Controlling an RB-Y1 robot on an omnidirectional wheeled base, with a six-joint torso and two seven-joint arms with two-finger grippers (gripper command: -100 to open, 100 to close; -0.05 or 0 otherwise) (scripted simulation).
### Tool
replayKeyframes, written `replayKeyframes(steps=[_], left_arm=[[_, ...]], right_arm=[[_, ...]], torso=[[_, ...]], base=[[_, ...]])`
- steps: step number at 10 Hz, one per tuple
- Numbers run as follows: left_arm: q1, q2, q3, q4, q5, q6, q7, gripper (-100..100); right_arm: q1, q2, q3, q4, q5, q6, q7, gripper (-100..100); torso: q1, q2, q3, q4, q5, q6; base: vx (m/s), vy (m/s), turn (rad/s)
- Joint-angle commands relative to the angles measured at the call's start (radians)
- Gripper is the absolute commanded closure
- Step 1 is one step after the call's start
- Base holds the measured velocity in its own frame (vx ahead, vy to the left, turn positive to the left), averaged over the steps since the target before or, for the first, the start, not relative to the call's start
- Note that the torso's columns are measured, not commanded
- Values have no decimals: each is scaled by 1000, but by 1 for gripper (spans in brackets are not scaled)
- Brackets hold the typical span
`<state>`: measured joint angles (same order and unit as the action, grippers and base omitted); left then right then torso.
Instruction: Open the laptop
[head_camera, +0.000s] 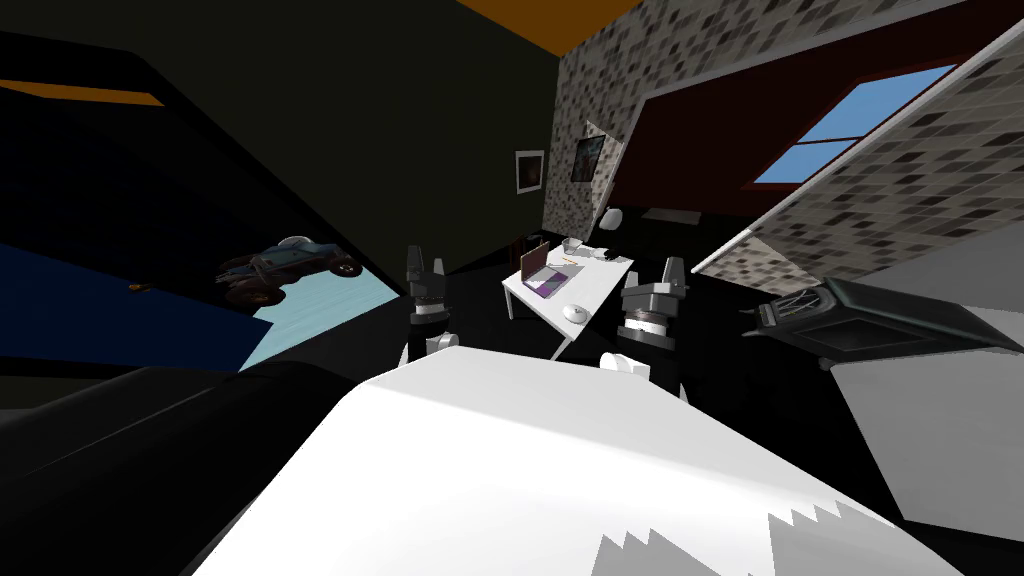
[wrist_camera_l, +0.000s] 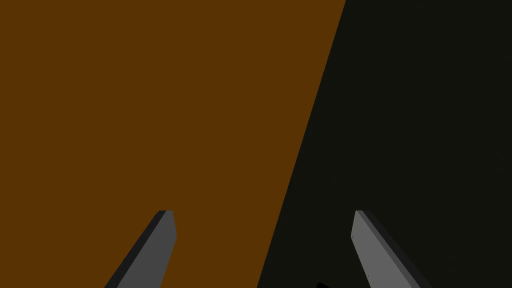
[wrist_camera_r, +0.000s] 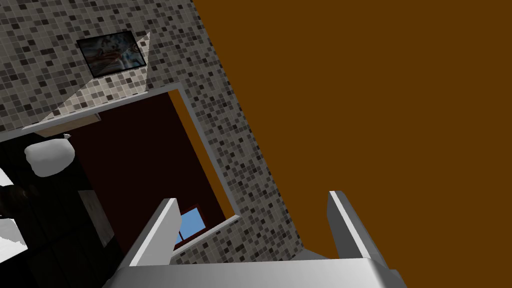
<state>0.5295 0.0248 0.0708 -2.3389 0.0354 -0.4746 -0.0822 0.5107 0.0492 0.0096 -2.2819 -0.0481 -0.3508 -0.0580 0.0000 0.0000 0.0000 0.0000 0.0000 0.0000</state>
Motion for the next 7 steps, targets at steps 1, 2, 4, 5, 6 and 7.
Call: replayKeyframes(steps=[1, 2, 4, 5, 6, 7], left_arm=[[0, 0, 0, 0, 0, 0, 0, 0], [0, 0, 0, 0, 0, 0, 0, 0], [0, 0, 0, 0, 0, 0, 0, 0], [0, 0, 0, 0, 0, 0, 0, 0], [0, 0, 0, 0, 0, 0, 0, 0], [0, 0, 0, 0, 0, 0, 0, 0]], right_arm=[[0, 0, 0, 0, 0, 0, 0, 0], [0, 0, 0, 0, 0, 0, 0, 0], [0, 0, 0, 0, 0, 0, 0, 0], [0, 0, 0, 0, 0, 0, 0, 0], [0, 0, 0, 0, 0, 0, 0, 0], [0, 0, 0, 0, 0, 0, 0, 0]], torso=[[0, 40, -82, 41, 0, 0], [0, 104, -209, 105, 0, 0], [0, 248, -497, 248, 0, 0], [0, 322, -644, 322, 0, 0], [0, 396, -792, 396, 0, 0], [0, 470, -939, 470, 0, 0]], base=[[0, 0, 0], [0, 0, 0], [0, 0, 0], [0, 0, 0], [0, 0, 0], [0, 0, 0]])
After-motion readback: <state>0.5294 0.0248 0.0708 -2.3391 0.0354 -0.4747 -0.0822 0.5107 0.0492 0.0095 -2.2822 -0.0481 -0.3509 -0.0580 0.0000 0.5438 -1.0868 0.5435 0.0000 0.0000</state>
